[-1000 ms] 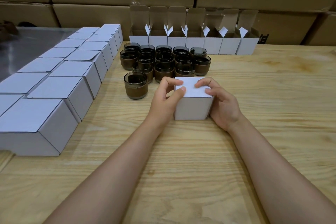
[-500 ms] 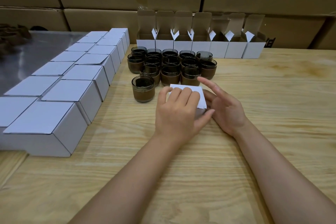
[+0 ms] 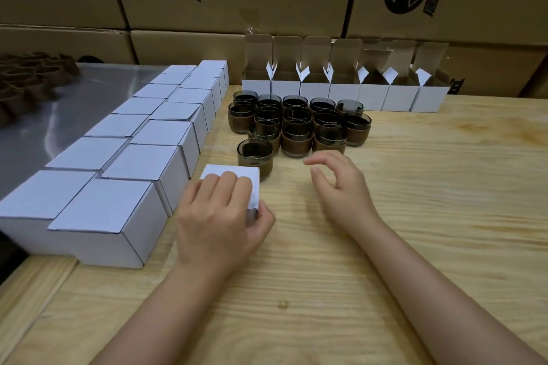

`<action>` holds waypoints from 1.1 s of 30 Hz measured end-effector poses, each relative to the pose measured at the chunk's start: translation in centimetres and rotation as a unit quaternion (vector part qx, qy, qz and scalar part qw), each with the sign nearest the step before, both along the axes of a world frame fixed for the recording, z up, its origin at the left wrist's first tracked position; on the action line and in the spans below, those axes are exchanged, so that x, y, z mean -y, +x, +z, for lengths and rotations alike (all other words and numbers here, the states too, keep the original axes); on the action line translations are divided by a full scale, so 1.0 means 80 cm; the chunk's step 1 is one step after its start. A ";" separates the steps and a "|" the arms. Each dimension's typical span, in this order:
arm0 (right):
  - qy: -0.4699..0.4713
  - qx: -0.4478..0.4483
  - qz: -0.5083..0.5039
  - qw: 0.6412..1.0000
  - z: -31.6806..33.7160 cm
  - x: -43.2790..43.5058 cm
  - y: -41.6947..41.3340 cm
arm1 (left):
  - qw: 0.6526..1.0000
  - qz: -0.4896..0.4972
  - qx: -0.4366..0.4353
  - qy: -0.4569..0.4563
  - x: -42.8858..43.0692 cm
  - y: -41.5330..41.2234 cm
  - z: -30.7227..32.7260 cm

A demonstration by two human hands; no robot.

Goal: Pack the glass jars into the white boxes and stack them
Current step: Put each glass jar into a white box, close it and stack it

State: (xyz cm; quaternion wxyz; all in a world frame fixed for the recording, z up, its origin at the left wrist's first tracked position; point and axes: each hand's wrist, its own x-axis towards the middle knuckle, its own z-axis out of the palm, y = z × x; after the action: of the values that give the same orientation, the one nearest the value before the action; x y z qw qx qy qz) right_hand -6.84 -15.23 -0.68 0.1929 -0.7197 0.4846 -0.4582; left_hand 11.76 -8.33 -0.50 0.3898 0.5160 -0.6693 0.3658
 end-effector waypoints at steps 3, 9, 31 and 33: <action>-0.002 -0.054 -0.013 0.998 0.033 0.030 0.037 | 1.000 0.010 -0.011 -0.003 0.006 0.006 -0.005; 0.044 -0.163 -0.010 0.986 0.073 0.084 0.101 | 0.997 0.061 -0.036 0.010 0.020 0.023 -0.010; -0.009 0.064 -0.158 0.985 -0.012 0.021 -0.001 | 0.939 0.045 -0.162 0.300 0.099 0.029 0.004; -0.003 0.063 -0.157 0.986 -0.011 0.024 -0.001 | 0.934 0.048 -0.174 0.309 0.111 0.030 0.009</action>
State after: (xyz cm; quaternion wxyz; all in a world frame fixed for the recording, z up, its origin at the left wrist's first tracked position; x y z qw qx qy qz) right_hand -6.94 -17.13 -1.60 0.1466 -0.6050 0.5768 -0.5290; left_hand 14.13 -17.19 0.20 0.3036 0.6978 -0.6456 0.0636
